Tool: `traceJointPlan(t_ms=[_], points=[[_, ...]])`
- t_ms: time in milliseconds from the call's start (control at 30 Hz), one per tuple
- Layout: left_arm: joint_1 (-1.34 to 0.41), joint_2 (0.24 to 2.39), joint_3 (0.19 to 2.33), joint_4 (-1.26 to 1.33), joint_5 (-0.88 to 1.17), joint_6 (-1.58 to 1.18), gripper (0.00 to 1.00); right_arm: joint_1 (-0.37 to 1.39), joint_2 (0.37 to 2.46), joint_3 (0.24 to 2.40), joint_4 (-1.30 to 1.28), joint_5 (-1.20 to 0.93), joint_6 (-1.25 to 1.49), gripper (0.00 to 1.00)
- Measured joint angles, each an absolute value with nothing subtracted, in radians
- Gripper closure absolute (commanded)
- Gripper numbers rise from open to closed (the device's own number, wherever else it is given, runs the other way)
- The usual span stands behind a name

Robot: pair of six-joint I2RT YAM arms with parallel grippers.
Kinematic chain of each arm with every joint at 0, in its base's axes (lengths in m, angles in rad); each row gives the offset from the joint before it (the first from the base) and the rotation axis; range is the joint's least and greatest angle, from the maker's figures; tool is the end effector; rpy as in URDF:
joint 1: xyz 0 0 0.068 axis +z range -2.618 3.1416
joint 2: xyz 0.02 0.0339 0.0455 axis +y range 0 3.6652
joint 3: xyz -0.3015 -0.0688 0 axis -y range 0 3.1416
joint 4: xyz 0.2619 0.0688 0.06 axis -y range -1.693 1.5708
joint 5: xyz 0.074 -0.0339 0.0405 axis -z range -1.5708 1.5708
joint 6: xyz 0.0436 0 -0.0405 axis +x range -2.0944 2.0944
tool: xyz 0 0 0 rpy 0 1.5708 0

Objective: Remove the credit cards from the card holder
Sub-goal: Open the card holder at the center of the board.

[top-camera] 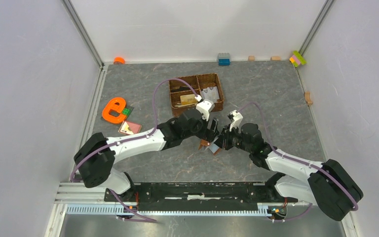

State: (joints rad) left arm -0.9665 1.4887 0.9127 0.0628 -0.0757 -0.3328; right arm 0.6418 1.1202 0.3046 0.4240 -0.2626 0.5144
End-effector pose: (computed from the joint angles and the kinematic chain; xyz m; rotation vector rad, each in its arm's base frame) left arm 0.2015 -0.2861 0.2640 0.6280 2.0687 -0.6988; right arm 0.1688 0.1403 0.1910 -0.3162 2.0665 0.9915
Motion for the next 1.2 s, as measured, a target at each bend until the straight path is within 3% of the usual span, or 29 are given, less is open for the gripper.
traceJointPlan(t_ms=[100, 500, 800, 867, 967, 1100, 1200], points=[[-0.969, 1.497, 0.952, -0.004, -0.091, -0.320, 0.00, 0.623, 1.131, 0.313, 0.410, -0.271, 0.514, 0.83], [-0.980, 1.448, 0.949, -0.087, -0.043, -0.261, 0.00, 0.576, 1.227, 0.376, 0.363, -0.299, 0.510, 0.84], [-0.994, 1.581, 1.061, -0.233, -0.074, -0.191, 0.01, 0.566, 1.234, 0.376, 0.365, -0.324, 0.516, 0.84], [-1.003, 1.624, 1.092, -0.266, -0.088, -0.181, 0.10, 0.563, 1.244, 0.376, 0.365, -0.334, 0.519, 0.84], [-1.019, 1.670, 1.127, -0.312, -0.123, -0.170, 0.32, 0.561, 1.257, 0.376, 0.364, -0.341, 0.520, 0.84], [-1.023, 1.688, 1.144, -0.350, -0.173, -0.172, 0.43, 0.560, 1.258, 0.376, 0.365, -0.344, 0.520, 0.81], [-1.007, 1.688, 1.147, -0.363, -0.165, -0.182, 0.55, 0.560, 1.258, 0.376, 0.365, -0.345, 0.520, 0.70]])
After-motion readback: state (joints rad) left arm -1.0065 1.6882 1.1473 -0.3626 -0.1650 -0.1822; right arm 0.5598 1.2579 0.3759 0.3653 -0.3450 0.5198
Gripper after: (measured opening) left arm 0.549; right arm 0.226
